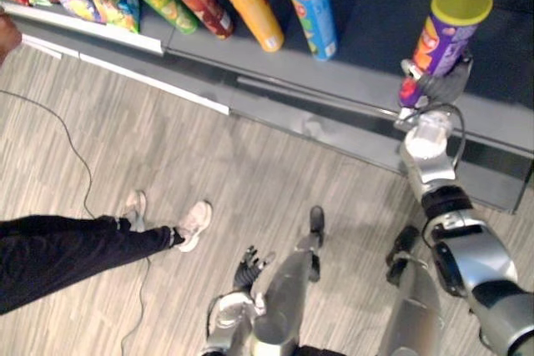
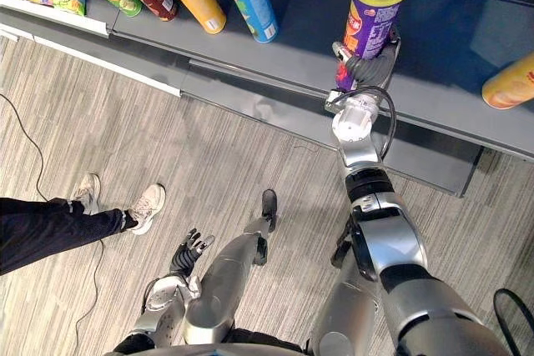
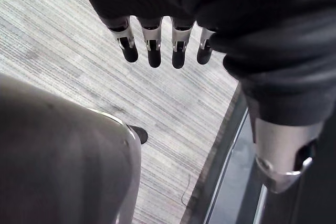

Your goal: Put the gum and the chips on the shelf.

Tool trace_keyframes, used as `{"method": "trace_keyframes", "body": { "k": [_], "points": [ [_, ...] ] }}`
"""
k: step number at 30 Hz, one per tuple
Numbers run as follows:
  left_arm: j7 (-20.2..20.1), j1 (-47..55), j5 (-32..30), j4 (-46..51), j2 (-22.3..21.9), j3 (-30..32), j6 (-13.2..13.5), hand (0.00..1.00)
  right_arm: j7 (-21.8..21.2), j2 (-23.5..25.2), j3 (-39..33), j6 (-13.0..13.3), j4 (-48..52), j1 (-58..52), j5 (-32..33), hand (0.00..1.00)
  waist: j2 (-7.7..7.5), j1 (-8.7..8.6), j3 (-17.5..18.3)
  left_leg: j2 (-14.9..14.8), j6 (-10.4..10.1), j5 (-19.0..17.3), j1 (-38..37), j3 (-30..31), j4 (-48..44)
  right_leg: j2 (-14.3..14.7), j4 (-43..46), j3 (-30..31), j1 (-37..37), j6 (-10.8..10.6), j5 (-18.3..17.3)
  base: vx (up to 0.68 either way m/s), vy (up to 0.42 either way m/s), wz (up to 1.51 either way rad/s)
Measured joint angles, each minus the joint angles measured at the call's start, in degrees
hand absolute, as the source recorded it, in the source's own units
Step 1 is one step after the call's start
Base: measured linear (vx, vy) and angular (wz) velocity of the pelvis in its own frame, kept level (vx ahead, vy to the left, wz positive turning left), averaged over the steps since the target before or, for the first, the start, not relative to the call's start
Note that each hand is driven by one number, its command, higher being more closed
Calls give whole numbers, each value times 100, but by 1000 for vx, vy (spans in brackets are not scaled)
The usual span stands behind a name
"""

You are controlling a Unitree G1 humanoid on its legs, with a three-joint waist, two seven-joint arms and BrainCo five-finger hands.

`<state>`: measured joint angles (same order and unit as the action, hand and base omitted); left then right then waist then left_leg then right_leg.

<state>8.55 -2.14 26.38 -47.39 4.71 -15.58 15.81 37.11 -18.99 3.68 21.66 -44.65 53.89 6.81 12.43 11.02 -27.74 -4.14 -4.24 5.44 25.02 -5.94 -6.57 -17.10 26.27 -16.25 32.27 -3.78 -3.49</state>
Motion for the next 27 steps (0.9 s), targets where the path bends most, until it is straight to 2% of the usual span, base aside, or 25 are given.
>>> {"method": "trace_keyframes", "body": {
  "k": [3, 13, 27],
  "points": [
    [21, 0, 0, 40, -9, 1, 26, 0, 135, 31, -107, 47, 186, 10, 0, 100, 6, 10, 0, -6, 9, 13, 74, -1, -5, 0, 20, -2, 75, 4, -2, 36, -81, 1],
    [20, 1, 0, 234, -19, 5, 18, 0, 139, 187, -87, 114, 374, 207, -9, 100, 7, 44, 0, -50, -6, -29, 329, 14, -171, -4, 140, -45, 281, 65, -43, 17, -70, 1],
    [18, 4, 1, 667, -182, 2, -19, 0, 152, -85, 243, 113, 375, 640, -25, 100, 8, 66, 1, -100, -10, -76, 582, 26, -402, -6, 270, -72, 463, 103, -69, 1, -61, 1]
  ]
}}
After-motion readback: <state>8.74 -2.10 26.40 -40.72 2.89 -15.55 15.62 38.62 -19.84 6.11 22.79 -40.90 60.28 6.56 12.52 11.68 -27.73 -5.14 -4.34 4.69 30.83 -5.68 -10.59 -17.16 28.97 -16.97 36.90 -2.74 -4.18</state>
